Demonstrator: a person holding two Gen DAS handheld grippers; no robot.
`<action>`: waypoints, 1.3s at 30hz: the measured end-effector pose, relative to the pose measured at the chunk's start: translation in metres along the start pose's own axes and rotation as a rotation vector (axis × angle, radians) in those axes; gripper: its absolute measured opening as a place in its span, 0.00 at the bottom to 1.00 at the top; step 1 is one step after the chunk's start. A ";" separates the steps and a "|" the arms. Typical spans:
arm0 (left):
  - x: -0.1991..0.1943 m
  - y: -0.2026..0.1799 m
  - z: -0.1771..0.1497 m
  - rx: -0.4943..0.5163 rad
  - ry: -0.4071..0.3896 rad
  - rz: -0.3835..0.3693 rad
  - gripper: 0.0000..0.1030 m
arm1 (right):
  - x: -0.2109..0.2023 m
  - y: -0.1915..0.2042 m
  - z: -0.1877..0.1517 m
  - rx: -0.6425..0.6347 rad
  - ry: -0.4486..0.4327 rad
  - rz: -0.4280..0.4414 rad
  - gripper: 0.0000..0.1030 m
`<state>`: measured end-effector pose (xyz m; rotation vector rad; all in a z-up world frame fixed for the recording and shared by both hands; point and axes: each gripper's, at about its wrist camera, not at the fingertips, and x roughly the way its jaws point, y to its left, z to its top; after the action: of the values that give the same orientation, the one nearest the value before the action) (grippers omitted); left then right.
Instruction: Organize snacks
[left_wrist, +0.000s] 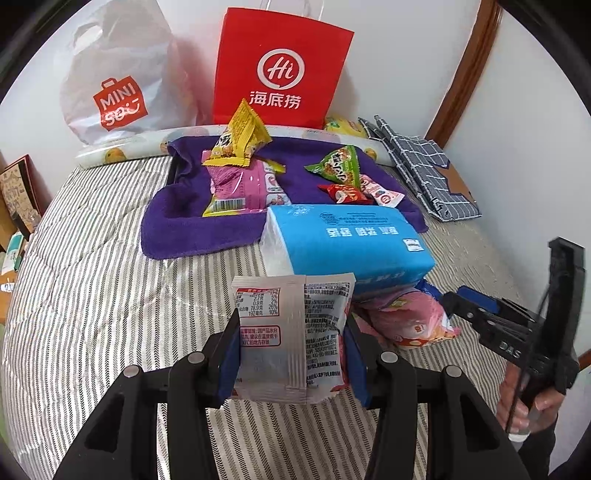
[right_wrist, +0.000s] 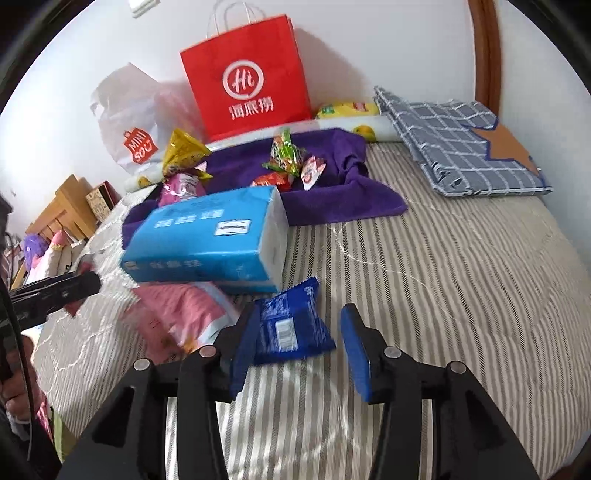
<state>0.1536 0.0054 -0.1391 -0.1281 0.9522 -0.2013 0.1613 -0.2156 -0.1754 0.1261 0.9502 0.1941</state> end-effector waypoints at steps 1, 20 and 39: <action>0.001 0.002 0.000 -0.003 0.003 0.004 0.46 | 0.007 0.000 0.001 -0.004 0.020 0.010 0.45; 0.002 0.004 0.008 -0.006 0.000 -0.003 0.46 | 0.013 0.003 -0.002 -0.056 0.030 -0.010 0.39; -0.018 -0.019 0.035 0.030 -0.053 -0.063 0.46 | -0.046 0.017 0.037 -0.052 -0.117 -0.044 0.39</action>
<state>0.1701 -0.0087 -0.1011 -0.1347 0.8931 -0.2688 0.1638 -0.2100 -0.1139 0.0679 0.8296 0.1694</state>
